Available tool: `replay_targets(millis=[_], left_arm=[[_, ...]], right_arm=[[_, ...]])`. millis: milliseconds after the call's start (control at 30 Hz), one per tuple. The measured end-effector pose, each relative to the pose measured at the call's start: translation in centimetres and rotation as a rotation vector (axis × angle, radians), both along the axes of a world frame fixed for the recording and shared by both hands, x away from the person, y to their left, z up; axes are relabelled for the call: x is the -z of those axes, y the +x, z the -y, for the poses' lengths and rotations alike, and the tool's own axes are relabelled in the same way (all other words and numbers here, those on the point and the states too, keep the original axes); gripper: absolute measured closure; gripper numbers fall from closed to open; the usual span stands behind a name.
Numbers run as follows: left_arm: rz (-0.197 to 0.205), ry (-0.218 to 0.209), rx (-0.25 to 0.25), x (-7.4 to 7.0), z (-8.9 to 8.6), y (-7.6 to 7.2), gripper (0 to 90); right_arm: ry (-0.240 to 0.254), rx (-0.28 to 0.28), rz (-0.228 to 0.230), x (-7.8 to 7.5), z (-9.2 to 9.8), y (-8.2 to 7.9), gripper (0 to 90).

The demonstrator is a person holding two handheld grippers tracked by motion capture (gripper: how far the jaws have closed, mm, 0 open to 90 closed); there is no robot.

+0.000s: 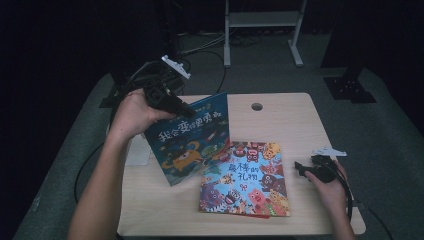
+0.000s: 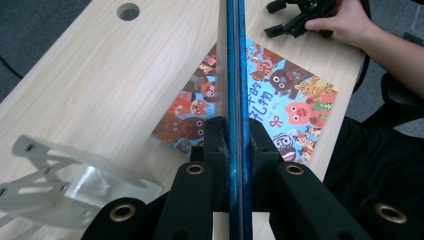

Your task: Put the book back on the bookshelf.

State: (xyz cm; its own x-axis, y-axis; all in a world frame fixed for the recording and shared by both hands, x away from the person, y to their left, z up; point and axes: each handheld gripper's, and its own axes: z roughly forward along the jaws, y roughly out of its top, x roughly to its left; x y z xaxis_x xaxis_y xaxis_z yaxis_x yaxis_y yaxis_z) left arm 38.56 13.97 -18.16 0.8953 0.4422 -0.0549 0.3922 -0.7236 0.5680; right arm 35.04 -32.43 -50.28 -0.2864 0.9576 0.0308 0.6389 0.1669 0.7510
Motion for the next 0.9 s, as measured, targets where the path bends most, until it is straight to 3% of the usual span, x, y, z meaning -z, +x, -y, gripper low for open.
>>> replay_targets(millis=[367, 400, 900], left_arm=[[-0.005, -0.042, -0.07, -0.5, -4.6, -1.4, 82.3], [-0.003, -0.048, -0.094, -0.7, -5.7, -1.9, 82.3], [0.006, -0.045, -0.241, -0.9, -13.9, -4.6, 82.3]], right_arm=[[-0.014, 0.011, -0.004, 0.0, -0.1, 0.3, 23.8], [-0.013, 0.014, -0.004, 0.0, -0.1, 0.3, 23.8], [-0.013, 0.013, -0.003, 0.0, -0.1, 0.3, 23.8]])
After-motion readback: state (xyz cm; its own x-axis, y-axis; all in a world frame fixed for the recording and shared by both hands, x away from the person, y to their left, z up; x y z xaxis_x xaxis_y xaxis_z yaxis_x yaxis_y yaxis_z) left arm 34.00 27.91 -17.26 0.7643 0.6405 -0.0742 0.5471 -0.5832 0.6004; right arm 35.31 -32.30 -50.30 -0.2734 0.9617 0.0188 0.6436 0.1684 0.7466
